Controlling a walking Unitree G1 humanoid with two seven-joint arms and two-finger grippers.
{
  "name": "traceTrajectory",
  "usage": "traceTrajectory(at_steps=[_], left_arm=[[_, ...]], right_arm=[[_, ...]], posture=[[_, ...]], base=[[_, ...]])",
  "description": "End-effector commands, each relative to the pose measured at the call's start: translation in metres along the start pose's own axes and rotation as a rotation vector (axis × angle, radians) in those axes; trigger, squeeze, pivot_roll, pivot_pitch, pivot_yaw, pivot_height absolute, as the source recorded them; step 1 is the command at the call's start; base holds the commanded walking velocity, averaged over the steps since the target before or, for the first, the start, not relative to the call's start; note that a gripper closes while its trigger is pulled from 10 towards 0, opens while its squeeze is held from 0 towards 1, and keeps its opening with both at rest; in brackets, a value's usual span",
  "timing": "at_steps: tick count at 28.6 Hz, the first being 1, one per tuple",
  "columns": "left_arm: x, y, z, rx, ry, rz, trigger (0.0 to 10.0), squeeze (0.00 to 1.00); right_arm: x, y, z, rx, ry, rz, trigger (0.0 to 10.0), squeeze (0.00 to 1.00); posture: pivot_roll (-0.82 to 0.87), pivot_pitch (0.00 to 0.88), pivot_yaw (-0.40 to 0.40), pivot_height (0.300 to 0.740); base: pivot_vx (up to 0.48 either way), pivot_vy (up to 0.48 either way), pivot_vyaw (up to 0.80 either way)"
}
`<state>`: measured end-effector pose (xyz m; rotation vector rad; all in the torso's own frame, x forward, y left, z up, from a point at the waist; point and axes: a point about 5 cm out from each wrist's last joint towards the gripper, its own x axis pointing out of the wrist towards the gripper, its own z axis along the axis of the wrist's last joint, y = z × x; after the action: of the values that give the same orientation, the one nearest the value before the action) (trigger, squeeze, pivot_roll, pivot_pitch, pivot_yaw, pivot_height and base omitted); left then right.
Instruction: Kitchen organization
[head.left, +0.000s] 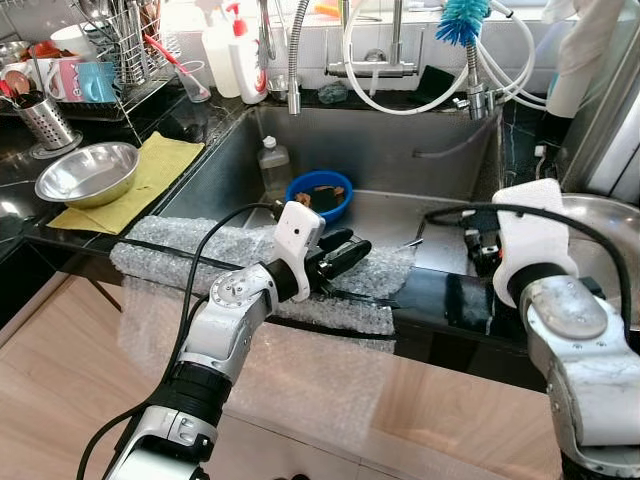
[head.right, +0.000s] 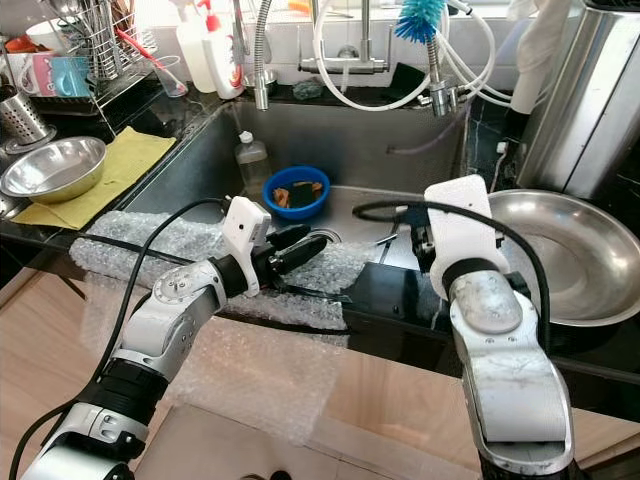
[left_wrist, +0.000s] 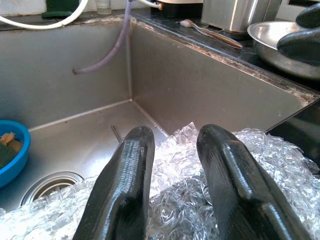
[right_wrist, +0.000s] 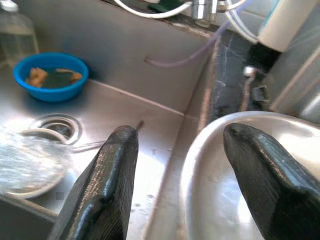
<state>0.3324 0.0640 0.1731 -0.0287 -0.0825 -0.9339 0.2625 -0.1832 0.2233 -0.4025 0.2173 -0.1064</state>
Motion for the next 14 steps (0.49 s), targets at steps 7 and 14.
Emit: traceTrajectory(at_steps=[7,14], left_arm=[[-0.0029,0.0002,-0.0118,-0.013,0.059,-0.005,10.0,0.00],[-0.0027,0.0002,-0.0116,-0.009,0.059,-0.004,10.0,0.00]], right_arm=[[-0.0008,-0.0023,-0.0019,0.012,0.009,-0.031,10.0,0.00],[0.0001,0.0000,-0.0058,0.023,0.025,-0.023,10.0,0.00]], posture=[[-0.16,0.091,0.135,0.740],[-0.16,0.090,0.133,0.740]], base=[[0.000,0.000,0.00],[0.000,0.000,0.00]])
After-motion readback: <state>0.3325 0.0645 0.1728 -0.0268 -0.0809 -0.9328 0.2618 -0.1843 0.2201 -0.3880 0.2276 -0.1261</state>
